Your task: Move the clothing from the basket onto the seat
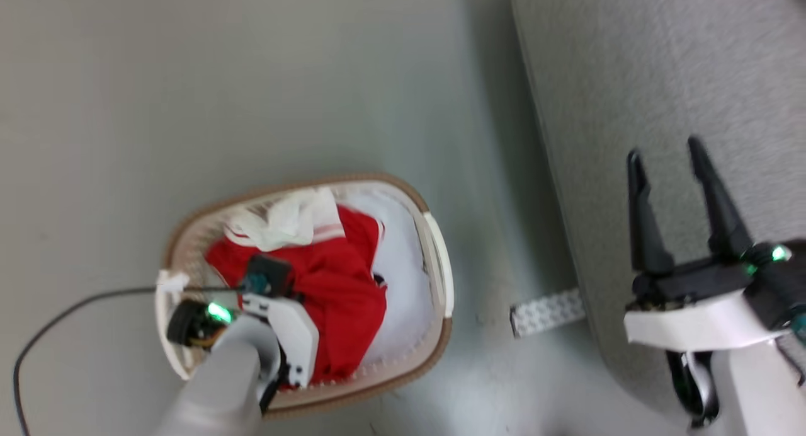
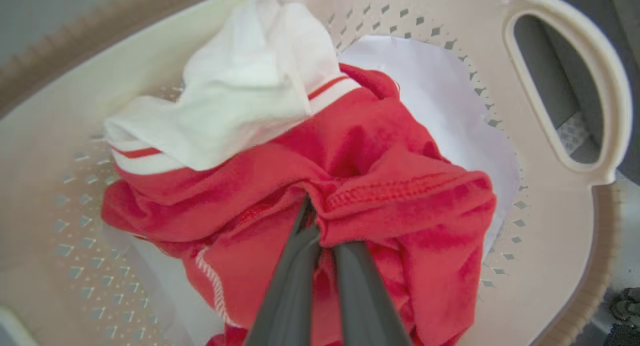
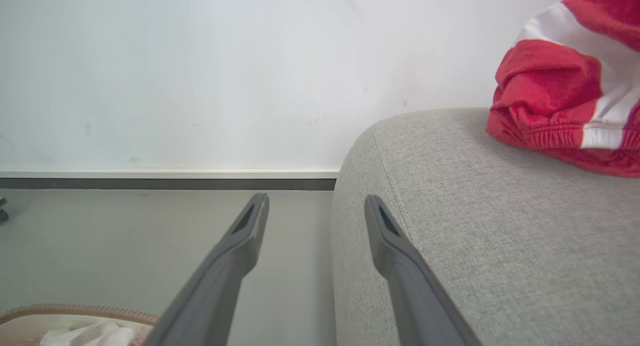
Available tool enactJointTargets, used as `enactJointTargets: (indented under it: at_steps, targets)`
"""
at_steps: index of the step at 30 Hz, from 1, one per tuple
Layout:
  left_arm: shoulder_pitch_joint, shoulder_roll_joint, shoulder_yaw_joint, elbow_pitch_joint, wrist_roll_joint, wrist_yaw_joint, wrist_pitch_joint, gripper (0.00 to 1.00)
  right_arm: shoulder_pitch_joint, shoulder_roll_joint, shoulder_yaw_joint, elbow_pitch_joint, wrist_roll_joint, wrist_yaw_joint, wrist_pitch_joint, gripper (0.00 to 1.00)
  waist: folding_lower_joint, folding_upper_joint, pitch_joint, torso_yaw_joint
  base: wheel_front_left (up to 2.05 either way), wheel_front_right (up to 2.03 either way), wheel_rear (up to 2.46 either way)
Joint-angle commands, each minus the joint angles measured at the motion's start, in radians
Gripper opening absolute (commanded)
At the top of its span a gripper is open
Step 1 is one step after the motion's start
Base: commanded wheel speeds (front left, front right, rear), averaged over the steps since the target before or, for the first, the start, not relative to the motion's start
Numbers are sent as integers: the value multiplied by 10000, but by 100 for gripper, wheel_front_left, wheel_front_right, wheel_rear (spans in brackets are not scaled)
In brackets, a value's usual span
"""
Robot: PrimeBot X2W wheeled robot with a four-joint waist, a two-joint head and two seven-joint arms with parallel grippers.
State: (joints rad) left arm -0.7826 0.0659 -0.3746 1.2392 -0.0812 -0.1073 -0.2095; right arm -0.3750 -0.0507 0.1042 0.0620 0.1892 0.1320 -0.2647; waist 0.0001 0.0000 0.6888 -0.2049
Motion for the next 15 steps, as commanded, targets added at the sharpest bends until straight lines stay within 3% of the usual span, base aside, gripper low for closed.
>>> enactJointTargets:
  at_steps: [1, 8, 15]
  targets:
    - [404, -56, -17, -14, -187, -60, -170, 0, 354, -4, 40, 178, -5, -25, 6, 100, -1, 0, -1599, 497, 0, 0, 0]
    - [1401, -132, -38, -592, -924, -211, -470, 0, 1306, -194, -131, 677, -67, -25, 6, 100, -1, 0, -3614, 1059, 0, 0, 0]
    - [2661, -143, -171, -2024, -1992, -232, -544, 0, 2541, -339, -459, 1166, -97, -25, 6, 100, -1, 0, -5577, 1708, 0, 0, 0]
